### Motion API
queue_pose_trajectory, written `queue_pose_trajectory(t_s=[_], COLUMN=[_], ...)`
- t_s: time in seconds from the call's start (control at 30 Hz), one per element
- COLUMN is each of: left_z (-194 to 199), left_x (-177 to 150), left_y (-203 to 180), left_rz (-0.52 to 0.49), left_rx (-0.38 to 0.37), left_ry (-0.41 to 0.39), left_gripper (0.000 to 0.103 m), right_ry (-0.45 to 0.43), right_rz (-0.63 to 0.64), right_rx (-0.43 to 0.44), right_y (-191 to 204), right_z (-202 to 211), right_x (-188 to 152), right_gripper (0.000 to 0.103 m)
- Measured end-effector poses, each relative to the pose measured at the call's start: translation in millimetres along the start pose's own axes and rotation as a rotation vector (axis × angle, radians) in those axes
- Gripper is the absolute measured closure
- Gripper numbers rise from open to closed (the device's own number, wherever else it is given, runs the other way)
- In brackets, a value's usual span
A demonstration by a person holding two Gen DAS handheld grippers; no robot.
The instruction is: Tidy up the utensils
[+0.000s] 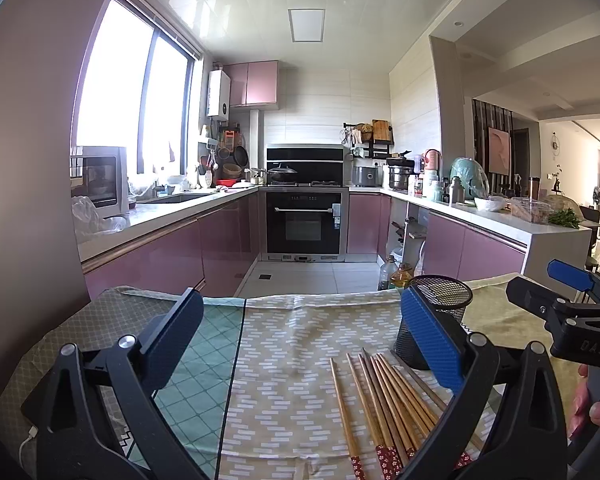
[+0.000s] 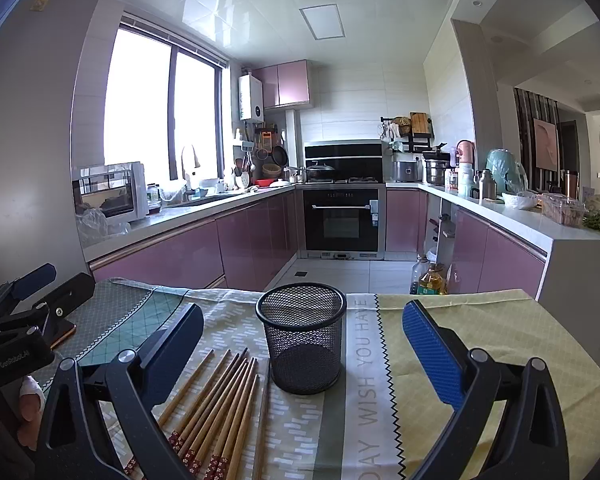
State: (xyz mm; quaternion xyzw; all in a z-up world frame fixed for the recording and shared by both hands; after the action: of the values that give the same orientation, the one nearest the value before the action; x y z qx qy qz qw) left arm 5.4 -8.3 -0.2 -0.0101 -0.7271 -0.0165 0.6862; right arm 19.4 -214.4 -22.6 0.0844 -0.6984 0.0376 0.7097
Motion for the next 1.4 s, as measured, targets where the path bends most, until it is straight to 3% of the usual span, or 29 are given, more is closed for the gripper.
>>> queue_pose_trajectory(t_s=[1.4], left_z=[-0.2], left_x=[-1.9], left_y=[0.6], left_rz=[-0.001], left_rx=[0.004], left_ry=[0.008], left_gripper=[0.006], right_ry=[0.004], right_rz=[-0.009], right_rx=[-0.001], right_y=[-2.1], right_z=[-1.2], right_x=[-1.7], right_gripper=[0.007])
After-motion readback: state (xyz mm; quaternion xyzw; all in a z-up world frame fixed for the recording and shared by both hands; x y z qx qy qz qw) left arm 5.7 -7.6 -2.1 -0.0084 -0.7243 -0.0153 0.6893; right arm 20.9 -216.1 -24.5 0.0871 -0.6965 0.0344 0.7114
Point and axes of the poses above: each gripper's, at about its wrist camera, not at the fingertips, and z roughly against the way its jaws point, y to its left, x to its top, the point moved 1 cm from there along -z, roughly the way its jaws point, and after that the axes turned 14 degrees about -y, right-handed, at the moved point
